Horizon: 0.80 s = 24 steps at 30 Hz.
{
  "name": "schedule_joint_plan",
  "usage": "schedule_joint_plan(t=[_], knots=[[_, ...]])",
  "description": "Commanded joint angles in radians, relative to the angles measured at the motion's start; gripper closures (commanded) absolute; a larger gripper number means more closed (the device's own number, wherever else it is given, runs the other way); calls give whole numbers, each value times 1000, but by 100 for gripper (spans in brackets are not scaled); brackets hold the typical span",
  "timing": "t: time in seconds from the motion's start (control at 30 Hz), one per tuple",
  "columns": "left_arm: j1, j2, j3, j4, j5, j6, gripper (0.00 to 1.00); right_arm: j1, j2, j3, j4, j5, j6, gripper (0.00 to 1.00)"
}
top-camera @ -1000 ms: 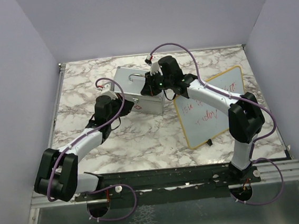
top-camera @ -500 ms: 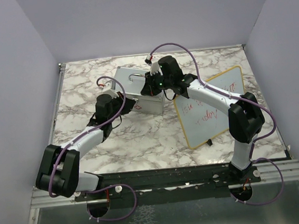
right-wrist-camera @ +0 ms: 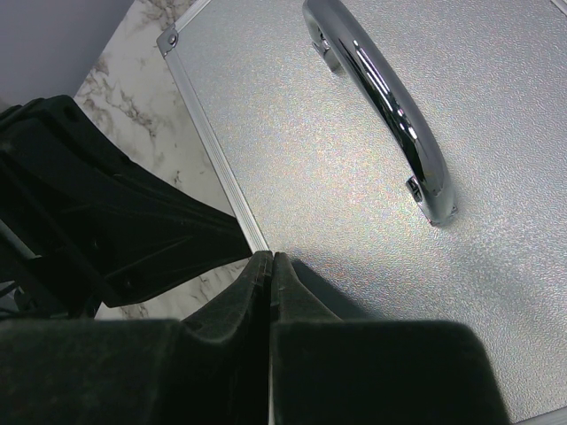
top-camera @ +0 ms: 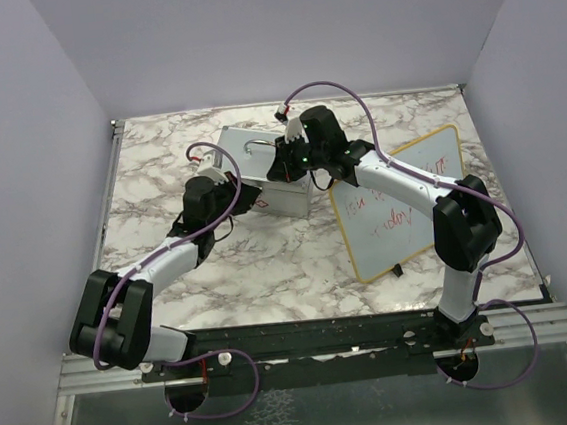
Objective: Organize the medicine kit
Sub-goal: Reset both arms
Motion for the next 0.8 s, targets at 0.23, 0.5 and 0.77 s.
schedule_joint_plan(t=[0.23, 0.5, 0.77], knots=[[-6, -11, 29, 31, 11, 11, 100, 4, 5, 22, -11, 2, -3, 95], [-5, -156, 86, -150, 9, 25, 87, 4, -88, 55, -83, 40, -25, 81], [-6, -307, 371, -597, -32, 198, 48, 4, -282, 83, -243, 163, -49, 44]])
